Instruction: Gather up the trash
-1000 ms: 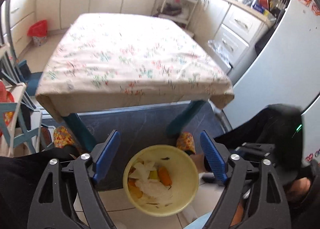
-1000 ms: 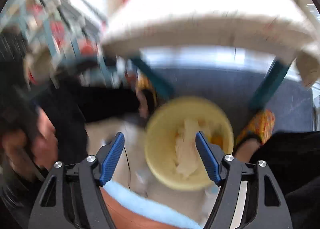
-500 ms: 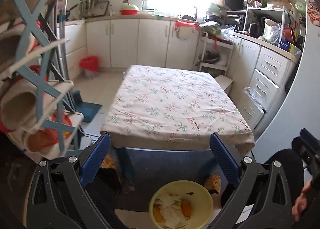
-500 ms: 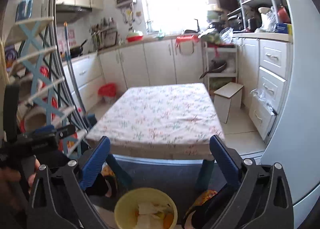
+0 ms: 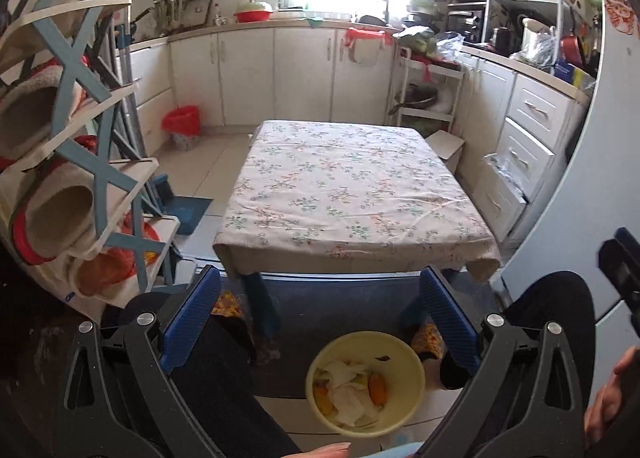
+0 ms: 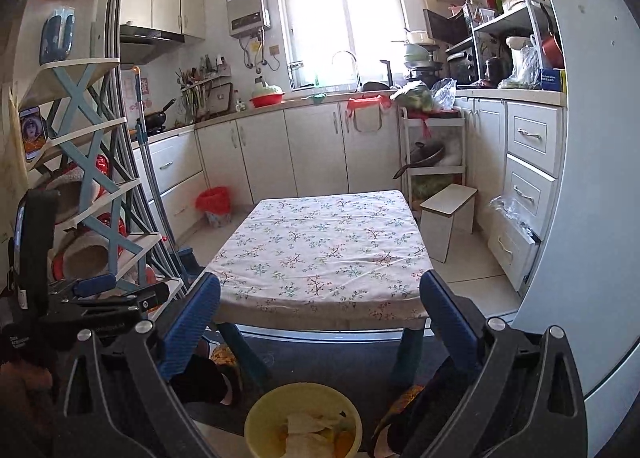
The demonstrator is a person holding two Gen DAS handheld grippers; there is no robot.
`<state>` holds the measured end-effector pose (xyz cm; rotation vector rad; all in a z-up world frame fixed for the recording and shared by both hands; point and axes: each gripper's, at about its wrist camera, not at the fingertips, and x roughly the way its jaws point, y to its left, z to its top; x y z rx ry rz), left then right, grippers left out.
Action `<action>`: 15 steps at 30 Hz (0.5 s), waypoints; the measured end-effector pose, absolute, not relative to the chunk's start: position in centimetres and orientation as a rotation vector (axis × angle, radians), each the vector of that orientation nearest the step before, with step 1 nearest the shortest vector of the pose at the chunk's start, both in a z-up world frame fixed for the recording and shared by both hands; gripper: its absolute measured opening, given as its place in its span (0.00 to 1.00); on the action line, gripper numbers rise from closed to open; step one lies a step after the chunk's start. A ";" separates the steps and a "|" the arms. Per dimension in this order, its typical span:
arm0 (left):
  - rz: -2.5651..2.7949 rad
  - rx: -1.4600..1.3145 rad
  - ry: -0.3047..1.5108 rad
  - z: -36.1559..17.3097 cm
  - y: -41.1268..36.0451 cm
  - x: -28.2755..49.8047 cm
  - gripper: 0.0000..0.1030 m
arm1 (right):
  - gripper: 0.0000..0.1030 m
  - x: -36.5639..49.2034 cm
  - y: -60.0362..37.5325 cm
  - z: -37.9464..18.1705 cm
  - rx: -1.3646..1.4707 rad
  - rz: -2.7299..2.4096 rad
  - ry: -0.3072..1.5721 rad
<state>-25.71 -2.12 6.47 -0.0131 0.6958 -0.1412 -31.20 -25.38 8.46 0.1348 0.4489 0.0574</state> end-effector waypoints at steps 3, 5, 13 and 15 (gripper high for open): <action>-0.140 0.008 0.664 6.9 -2.5 -26.6 0.92 | 0.93 -31.2 -25.2 8.3 0.138 0.062 0.460; -0.147 0.023 0.649 7.3 -2.8 -27.1 0.92 | 0.93 -31.2 -25.0 8.3 0.135 0.066 0.463; -0.126 0.079 0.636 7.7 -3.8 -27.6 0.92 | 0.93 -31.0 -25.0 7.9 0.140 0.066 0.484; -0.116 0.080 0.633 7.8 -3.8 -27.5 0.93 | 0.93 -30.9 -25.0 7.8 0.142 0.066 0.490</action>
